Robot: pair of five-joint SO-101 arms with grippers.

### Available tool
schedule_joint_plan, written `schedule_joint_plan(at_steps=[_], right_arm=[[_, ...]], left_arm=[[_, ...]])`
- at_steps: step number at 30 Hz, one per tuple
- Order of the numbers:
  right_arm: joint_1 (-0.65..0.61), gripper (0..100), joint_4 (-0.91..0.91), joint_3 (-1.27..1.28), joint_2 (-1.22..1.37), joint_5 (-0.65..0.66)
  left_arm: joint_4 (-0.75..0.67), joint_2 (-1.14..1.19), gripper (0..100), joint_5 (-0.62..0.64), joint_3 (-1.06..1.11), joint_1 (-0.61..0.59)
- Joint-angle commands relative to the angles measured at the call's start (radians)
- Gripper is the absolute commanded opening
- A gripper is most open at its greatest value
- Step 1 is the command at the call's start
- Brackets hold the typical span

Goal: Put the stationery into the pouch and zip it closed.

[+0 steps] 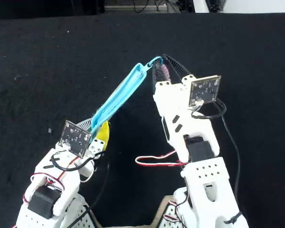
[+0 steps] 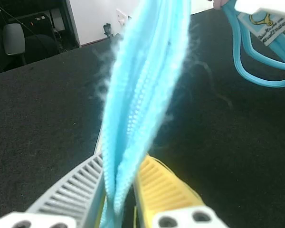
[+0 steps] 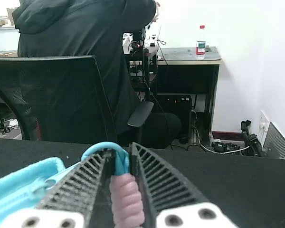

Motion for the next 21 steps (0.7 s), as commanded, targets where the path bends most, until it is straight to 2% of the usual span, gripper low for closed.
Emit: schedule_joint_plan(at_steps=[1,13,15,19,21], right_arm=[[0.094,1.1,-0.023,-0.093,0.022,0.000],[0.077,1.6,-0.008,-0.097,0.053,0.000],[0.040,6.2,0.058,-0.099,0.021,0.000],[-0.066,22.4,0.221,-0.101,-0.113,0.002],[-0.112,25.8,0.295,-0.099,-0.188,0.002]], left_arm=[[0.012,0.009,3,0.009,0.021,-0.001],[0.014,0.009,3,0.009,0.021,-0.002],[0.012,0.009,3,0.009,0.021,-0.004],[0.012,0.009,3,0.009,0.021,-0.004],[0.012,0.009,3,0.009,0.022,-0.004]])
